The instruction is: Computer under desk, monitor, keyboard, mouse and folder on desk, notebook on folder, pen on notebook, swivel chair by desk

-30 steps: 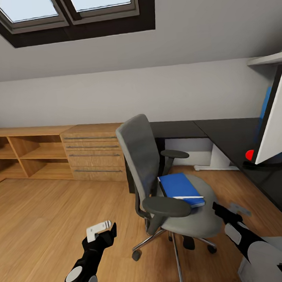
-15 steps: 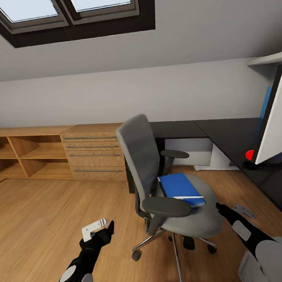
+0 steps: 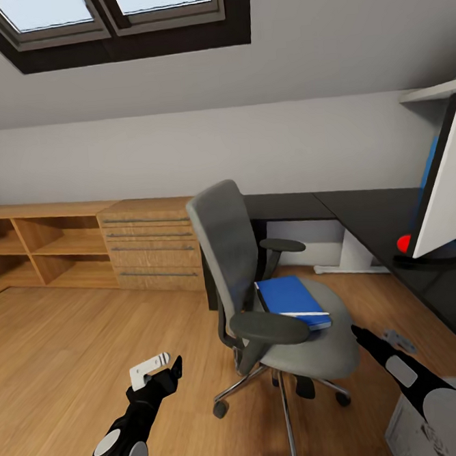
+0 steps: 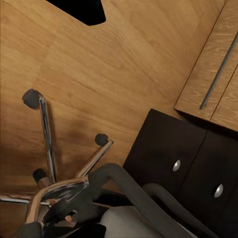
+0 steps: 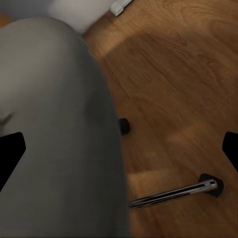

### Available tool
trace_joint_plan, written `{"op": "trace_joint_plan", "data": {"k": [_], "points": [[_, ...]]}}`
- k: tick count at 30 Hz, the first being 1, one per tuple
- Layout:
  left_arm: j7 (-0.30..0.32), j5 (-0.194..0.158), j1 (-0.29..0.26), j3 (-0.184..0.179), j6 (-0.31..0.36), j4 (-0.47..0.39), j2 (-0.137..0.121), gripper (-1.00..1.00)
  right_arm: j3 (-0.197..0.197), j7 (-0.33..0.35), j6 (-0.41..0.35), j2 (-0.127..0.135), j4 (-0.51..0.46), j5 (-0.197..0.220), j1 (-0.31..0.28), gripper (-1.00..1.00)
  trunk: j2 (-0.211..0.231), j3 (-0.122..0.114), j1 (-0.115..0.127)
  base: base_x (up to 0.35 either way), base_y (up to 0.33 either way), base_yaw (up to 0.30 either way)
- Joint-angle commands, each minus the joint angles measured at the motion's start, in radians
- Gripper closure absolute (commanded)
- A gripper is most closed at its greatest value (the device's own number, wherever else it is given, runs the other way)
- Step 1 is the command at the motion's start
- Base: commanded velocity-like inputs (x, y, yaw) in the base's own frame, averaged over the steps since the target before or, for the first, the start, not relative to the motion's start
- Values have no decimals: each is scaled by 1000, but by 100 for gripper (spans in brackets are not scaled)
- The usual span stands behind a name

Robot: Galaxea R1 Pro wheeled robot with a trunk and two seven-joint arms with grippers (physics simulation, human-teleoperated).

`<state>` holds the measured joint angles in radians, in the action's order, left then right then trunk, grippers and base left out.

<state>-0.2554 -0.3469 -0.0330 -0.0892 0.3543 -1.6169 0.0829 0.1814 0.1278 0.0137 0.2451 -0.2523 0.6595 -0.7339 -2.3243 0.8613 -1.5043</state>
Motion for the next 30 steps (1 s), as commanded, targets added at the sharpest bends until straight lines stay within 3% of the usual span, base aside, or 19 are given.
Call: {"op": "trace_joint_plan", "data": {"k": [1,16,22,30], "points": [[-8,-10,-1,-1,3,-1,0,-100,1,6,1,0,1,10,-1,-100,-8,4,-4,0,0,0],[-8,-10,-1,-1,3,-1,0,-100,3,7,3,-1,1,11,-1,-100,-113,51,-61,0,0,0],[-8,-10,0,-2,5,3,0,-100,3,6,2,-1,-17,11,-1,-100,-113,51,-61,0,0,26],[-8,-10,0,-3,5,6,0,-100,3,6,2,-3,-21,11,-1,-100,-113,51,-61,0,0,243]]}}
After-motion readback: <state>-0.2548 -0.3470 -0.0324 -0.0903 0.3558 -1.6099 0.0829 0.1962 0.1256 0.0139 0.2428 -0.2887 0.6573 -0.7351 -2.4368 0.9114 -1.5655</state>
